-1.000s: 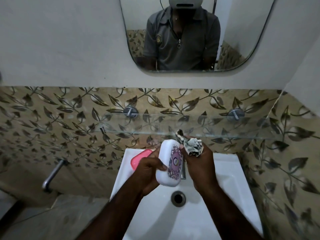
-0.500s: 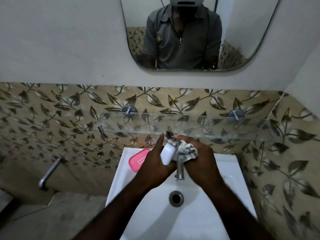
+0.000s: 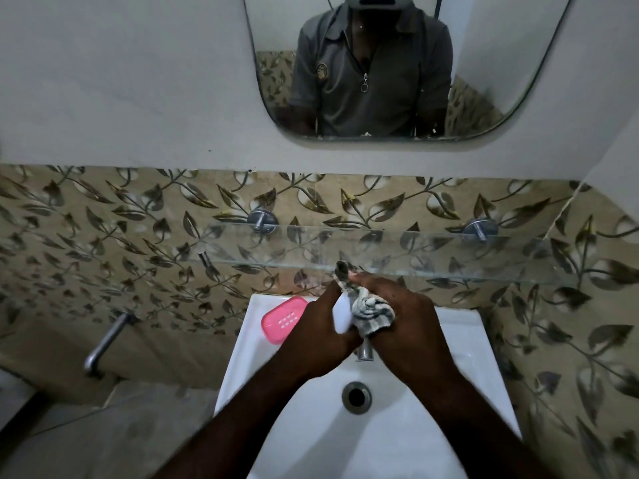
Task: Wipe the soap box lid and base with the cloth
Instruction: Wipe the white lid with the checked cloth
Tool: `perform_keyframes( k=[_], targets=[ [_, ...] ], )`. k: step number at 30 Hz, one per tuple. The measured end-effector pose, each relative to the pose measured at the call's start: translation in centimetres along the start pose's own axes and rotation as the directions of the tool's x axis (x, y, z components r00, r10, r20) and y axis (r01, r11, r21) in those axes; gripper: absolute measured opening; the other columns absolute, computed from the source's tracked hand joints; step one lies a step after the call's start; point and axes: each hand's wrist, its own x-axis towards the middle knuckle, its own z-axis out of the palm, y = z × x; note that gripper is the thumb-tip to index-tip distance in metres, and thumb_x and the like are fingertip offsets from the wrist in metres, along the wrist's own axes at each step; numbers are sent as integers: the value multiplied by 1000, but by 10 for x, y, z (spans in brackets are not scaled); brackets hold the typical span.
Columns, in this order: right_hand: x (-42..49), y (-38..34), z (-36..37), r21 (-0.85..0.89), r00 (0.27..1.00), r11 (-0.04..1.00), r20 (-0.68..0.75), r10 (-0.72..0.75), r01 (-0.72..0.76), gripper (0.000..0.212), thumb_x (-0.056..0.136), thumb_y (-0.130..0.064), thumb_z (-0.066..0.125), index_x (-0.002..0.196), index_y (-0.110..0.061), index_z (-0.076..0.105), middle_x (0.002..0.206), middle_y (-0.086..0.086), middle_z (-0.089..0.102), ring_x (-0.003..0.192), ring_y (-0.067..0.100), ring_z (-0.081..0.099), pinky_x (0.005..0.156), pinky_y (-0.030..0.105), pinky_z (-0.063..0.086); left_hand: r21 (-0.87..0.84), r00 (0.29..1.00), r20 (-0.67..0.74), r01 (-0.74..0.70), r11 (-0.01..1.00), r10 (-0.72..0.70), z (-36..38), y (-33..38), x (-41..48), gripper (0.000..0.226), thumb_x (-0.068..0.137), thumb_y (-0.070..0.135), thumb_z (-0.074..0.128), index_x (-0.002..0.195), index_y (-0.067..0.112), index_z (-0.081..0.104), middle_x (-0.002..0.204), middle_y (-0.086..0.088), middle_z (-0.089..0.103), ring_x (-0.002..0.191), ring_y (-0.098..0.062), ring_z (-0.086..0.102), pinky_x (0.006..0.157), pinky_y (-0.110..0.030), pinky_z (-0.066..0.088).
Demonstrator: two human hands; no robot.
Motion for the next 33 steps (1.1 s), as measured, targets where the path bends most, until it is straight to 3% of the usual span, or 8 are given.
perform_keyframes(
  k=[3, 6, 9, 14, 17, 21, 26, 33],
  targets=[
    [-3, -2, 6, -53, 990, 988, 21, -141, 142, 45, 72, -2, 70, 113, -18, 71, 120, -10, 65, 118, 0, 56, 105, 15, 38, -70, 1000, 11, 28, 997, -28, -2, 0, 5, 28, 76, 9, 65, 86, 34, 58, 79, 20, 67, 79, 11, 61, 75, -19, 47],
    [7, 1, 1, 116, 989, 984, -49, 138, -132, 41, 79, 1, 68, 104, -31, 69, 101, -25, 68, 97, -13, 62, 86, 16, 47, 4, 999, -38, -3, 1000, 3, -2, 1, 2, 63, 73, 10, 68, 129, 35, 53, 107, 31, 65, 97, 14, 59, 77, -3, 42],
    [9, 2, -2, 99, 978, 975, -32, 205, -201, 37, 78, -6, 66, 106, -30, 72, 93, -25, 69, 92, -13, 63, 80, 13, 48, -51, 998, -58, -16, 999, 13, -1, 4, 1, 69, 71, 11, 66, 136, 25, 50, 118, 28, 63, 112, 7, 57, 86, -4, 40],
    [0, -9, -1, -30, 997, 998, -46, -57, 56, 49, 72, -4, 61, 117, -21, 70, 117, -15, 65, 114, -6, 56, 100, 11, 40, -50, 999, -52, -9, 999, 6, -1, 6, 9, 44, 73, 12, 75, 105, 42, 65, 100, 21, 71, 100, -4, 66, 88, -27, 48],
    [9, -5, -8, 151, 983, 976, -68, 169, -158, 39, 81, -14, 67, 100, -47, 70, 98, -26, 72, 96, -7, 65, 85, 17, 50, 26, 989, -136, -54, 998, 57, -3, 14, 6, 53, 73, 24, 64, 120, 44, 53, 114, 41, 59, 110, 19, 52, 91, -9, 41],
    [14, -5, -11, 401, 965, 885, -9, 264, -238, 49, 82, -10, 72, 96, -57, 68, 98, -26, 72, 94, -3, 68, 78, 15, 52, -289, 963, -257, 7, 957, -85, -5, 17, 6, 72, 71, 57, 63, 133, 20, 58, 128, 5, 66, 121, -9, 59, 104, -43, 46],
    [13, -3, -2, 478, 929, 816, -1, 371, -325, 30, 83, -12, 76, 96, -40, 74, 94, -15, 76, 89, 3, 71, 71, 18, 54, -565, 922, -185, 183, 805, -340, -2, 26, 8, 56, 71, 68, 59, 91, 19, 77, 96, -18, 75, 94, -39, 70, 87, -61, 53],
    [-13, 7, 5, 472, 860, 747, 48, 508, -468, 25, 69, -16, 68, 89, -31, 72, 86, -5, 76, 82, 14, 70, 74, 35, 55, -837, 864, -26, 257, 484, -503, -11, 25, 11, 74, 74, 44, 65, 123, -9, 55, 117, -38, 60, 98, -44, 63, 88, -53, 52]
  ],
)
